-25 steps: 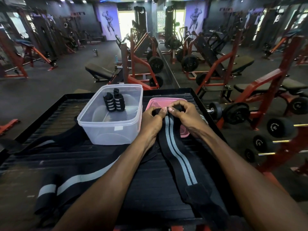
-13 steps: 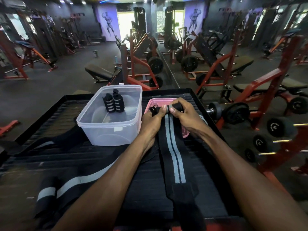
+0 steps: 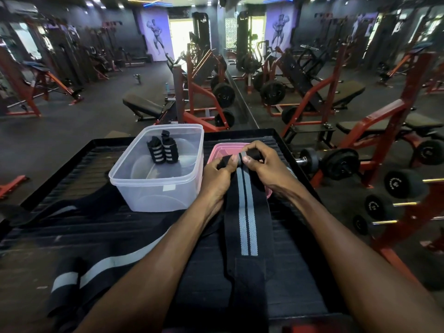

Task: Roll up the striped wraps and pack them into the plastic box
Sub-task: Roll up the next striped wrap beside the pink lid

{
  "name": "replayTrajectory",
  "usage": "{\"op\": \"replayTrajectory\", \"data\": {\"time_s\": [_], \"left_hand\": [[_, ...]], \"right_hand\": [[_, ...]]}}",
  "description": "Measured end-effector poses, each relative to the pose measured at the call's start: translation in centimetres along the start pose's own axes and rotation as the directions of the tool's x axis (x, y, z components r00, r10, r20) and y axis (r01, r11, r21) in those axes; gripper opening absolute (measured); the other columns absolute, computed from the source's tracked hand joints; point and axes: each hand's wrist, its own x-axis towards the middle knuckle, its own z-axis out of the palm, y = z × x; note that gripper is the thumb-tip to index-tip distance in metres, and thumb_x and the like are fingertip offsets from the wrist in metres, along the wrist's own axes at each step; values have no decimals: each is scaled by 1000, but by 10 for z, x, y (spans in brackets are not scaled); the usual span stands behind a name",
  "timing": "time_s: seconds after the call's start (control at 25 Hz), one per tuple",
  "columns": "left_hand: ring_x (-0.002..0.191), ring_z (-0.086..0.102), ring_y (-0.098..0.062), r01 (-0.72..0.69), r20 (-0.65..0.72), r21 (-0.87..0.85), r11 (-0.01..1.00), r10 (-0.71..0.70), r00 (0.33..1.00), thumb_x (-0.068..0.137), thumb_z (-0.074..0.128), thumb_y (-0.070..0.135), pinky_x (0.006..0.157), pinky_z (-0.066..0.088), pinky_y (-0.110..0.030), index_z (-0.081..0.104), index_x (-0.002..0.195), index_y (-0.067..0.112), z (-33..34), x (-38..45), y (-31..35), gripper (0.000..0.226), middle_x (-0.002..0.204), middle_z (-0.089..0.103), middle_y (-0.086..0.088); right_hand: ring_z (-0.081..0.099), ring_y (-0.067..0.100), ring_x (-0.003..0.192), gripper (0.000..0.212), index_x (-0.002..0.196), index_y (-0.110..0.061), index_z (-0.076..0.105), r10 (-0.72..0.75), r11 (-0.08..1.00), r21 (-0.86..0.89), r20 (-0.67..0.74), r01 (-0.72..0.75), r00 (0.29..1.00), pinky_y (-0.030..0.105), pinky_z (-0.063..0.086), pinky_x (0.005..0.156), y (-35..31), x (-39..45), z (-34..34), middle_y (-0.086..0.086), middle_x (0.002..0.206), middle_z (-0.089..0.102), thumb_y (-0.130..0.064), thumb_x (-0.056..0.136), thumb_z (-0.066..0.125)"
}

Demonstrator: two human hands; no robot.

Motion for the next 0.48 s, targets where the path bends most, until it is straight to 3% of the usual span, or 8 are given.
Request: {"op": "replayTrajectory", "data": {"time_s": [0.08, 0.2, 0.4, 0.48], "left_hand": [[97, 75, -28, -43, -27, 78, 996, 45, 999, 96, 67, 22, 96, 57, -48, 74, 96, 16, -2, 2, -1, 9, 97, 78, -10], [99, 73, -22, -81, -54, 167, 983, 91, 994, 100, 61, 21, 100, 55, -45, 71, 101, 18, 0, 0, -1, 11, 101, 76, -6], [105, 72, -24, -64, -13, 204, 977, 68, 998, 103, 55, 26, 103, 52, -50, 70, 111, 14, 1, -1, -2, 21, 108, 76, -8], [105, 71, -24, -85, -28, 222, 971, 94, 995, 103, 55, 24, 101, 53, -46, 69, 114, 12, 0, -1, 0, 22, 110, 75, -8]], "right_hand": [[59, 11, 86, 1, 97, -17, 60, 75, 995, 72, 14, -76, 997, 32, 48, 84, 0, 0, 3, -1, 90, 62, -17, 96, 61], [61, 13, 88, 25, 100, -14, 57, 177, 983, 47, 39, -179, 983, 37, 50, 85, 0, 1, 9, -3, 90, 63, -38, 102, 49], [47, 1, 76, 26, 89, -20, 46, 139, 990, -32, 25, -138, 990, 24, 38, 76, -4, -4, 11, -10, 83, 48, -38, 105, 38], [44, -1, 72, 25, 86, -23, 43, 130, 989, -75, 24, -128, 991, 20, 36, 69, -6, -7, 13, -12, 80, 46, -36, 106, 38]]}}
